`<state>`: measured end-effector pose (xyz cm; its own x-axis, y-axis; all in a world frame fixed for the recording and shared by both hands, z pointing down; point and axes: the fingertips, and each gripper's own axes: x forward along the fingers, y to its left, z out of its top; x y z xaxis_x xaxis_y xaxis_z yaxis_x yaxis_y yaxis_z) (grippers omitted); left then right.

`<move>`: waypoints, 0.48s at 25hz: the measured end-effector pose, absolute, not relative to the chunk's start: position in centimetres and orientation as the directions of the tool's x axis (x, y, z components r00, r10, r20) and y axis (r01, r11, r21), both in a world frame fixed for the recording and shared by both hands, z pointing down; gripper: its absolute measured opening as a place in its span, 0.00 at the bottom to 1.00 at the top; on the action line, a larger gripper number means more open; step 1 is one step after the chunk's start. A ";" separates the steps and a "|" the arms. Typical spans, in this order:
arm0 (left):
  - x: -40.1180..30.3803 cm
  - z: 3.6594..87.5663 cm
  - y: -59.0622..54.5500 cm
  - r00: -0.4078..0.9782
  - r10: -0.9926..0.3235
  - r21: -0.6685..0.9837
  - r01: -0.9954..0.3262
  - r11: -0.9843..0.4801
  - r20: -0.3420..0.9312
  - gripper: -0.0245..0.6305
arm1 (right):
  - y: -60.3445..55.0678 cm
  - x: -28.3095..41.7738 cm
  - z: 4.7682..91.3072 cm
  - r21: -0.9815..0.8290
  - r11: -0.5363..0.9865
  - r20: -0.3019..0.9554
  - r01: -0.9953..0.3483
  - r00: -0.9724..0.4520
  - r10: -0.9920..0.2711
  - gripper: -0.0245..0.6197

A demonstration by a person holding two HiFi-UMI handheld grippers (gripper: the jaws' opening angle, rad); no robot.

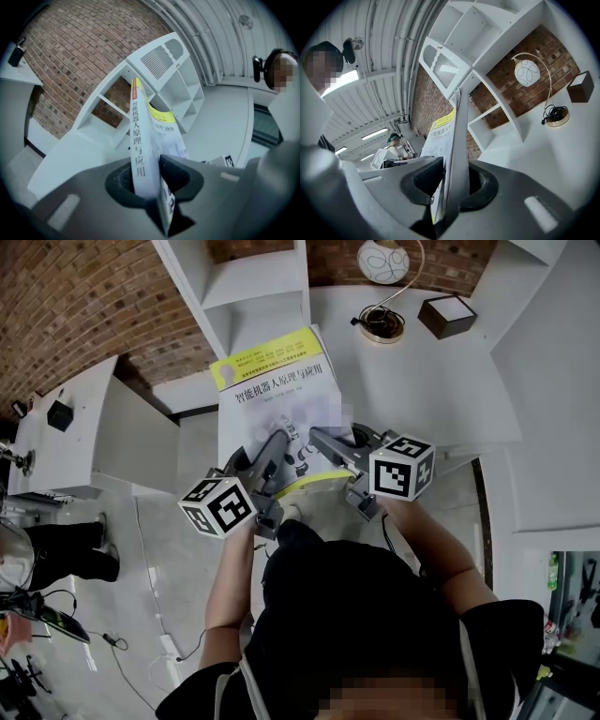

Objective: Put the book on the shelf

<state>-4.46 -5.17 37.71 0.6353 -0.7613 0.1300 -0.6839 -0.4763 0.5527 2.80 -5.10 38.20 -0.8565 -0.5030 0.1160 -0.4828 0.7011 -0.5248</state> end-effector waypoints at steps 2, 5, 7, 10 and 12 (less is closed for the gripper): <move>-5.2 37.4 -6.6 0.646 -0.752 0.553 -0.676 -0.487 0.128 0.18 | -6.5 2.0 37.9 -0.523 0.695 0.116 -0.494 -0.849 -0.516 0.17; -6.7 37.0 -9.7 0.660 -0.739 0.558 -0.667 -0.494 0.133 0.18 | -9.4 0.6 37.4 -0.529 0.680 0.124 -0.509 -0.838 -0.531 0.17; -7.6 36.5 -11.8 0.670 -0.730 0.565 -0.658 -0.498 0.137 0.18 | -11.3 -0.4 36.9 -0.531 0.668 0.133 -0.522 -0.829 -0.543 0.17; -7.9 36.6 -13.0 0.689 -0.711 0.570 -0.643 -0.512 0.139 0.18 | -12.4 -0.7 36.9 -0.532 0.652 0.138 -0.540 -0.815 -0.563 0.17; -7.9 37.1 -13.6 0.703 -0.697 0.567 -0.634 -0.526 0.140 0.18 | -12.8 -0.7 37.5 -0.533 0.640 0.136 -0.553 -0.803 -0.581 0.17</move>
<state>-7.89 -13.55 37.14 0.7034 -0.6968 0.1405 -0.6341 -0.5258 0.5669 -0.70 -12.76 37.51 -0.8027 -0.5807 0.1358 -0.5532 0.6400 -0.5332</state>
